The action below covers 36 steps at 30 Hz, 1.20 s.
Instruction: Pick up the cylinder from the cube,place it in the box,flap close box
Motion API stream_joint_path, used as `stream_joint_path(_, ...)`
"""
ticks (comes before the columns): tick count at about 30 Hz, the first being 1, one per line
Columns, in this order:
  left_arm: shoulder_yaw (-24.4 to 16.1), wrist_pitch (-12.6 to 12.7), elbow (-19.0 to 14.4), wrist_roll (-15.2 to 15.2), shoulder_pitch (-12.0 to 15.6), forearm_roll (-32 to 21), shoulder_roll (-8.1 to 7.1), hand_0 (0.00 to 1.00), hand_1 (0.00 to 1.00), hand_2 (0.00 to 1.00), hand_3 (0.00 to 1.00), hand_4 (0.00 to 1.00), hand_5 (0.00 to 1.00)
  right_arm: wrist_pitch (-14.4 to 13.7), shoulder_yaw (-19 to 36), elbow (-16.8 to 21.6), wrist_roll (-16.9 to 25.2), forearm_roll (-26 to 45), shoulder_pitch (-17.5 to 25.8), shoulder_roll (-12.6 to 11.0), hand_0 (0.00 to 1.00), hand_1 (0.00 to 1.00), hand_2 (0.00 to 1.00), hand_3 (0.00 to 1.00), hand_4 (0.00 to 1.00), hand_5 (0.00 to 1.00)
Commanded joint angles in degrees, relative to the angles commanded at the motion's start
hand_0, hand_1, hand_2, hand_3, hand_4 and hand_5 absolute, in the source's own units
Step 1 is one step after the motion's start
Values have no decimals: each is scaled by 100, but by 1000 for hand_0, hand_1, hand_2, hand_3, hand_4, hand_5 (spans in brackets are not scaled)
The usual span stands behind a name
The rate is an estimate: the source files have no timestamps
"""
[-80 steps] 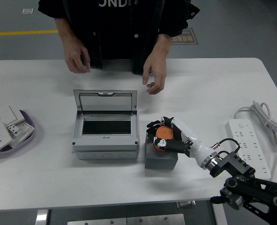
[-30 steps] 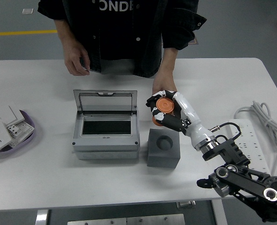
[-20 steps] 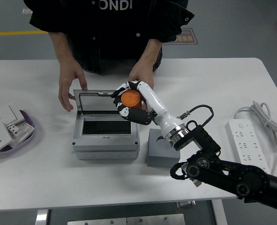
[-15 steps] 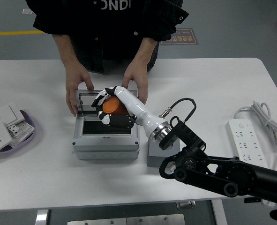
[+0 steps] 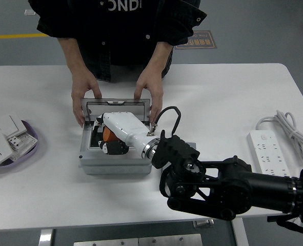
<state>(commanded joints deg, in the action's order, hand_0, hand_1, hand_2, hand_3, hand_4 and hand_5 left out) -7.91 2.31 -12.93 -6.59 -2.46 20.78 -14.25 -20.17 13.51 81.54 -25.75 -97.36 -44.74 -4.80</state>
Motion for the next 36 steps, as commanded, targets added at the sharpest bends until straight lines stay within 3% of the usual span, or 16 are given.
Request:
stream_joint_path(1, 24, 1, 2, -3, 6, -19, 0, 601, 626, 618, 638, 705, 243, 55, -17, -63, 41, 7, 1, 26, 33, 252, 328, 262, 2, 2)
stream_joint_path(2, 45, 2, 5, -6, 15, -39, 0, 601, 626, 618, 638, 705, 245, 97, -42, -127, 88, 42, -2, 52, 345, 416, 426, 372, 2, 2)
stream_joint_path(7, 110, 4, 11, -13, 25, -91, -5, 601, 626, 618, 638, 705, 245, 97, -148, -321, 204, 179, -31, 142, 345, 416, 426, 372, 2, 2)
stream_joint_path(8, 116, 4, 10, -14, 22, -90, -6, 601, 626, 618, 639, 704, 244, 81, -168, -352, 223, 203, -40, 160, 691, 640, 623, 630, 284, 103)
stream_joint_path(13, 106, 1, 1, -19, 7, -60, -2, 601, 626, 618, 639, 704, 244, 44, -229, -447, 252, 187, -83, 222, 691, 640, 623, 630, 284, 103)
stream_joint_path(14, 105, 2, 0, -19, 5, -55, 0, 600, 626, 618, 638, 702, 243, 41, -234, -457, 257, 174, -90, 229, 812, 715, 730, 722, 496, 206)
stream_joint_path(19, 100, 6, -6, -21, -3, -24, 2, 600, 626, 618, 638, 702, 243, 27, -237, -484, 268, 75, -118, 262, 812, 715, 730, 722, 496, 206)
stream_joint_path(20, 94, 7, -7, -20, -3, -16, 2, 600, 626, 618, 638, 701, 243, 31, -241, -489, 267, 57, -124, 266, 826, 719, 729, 755, 599, 265)
stream_joint_path(36, -19, 2, -49, -30, -54, 205, 28, 601, 626, 617, 636, 699, 240, 57, -243, -701, 427, -44, -146, 312, 829, 716, 724, 791, 686, 291)
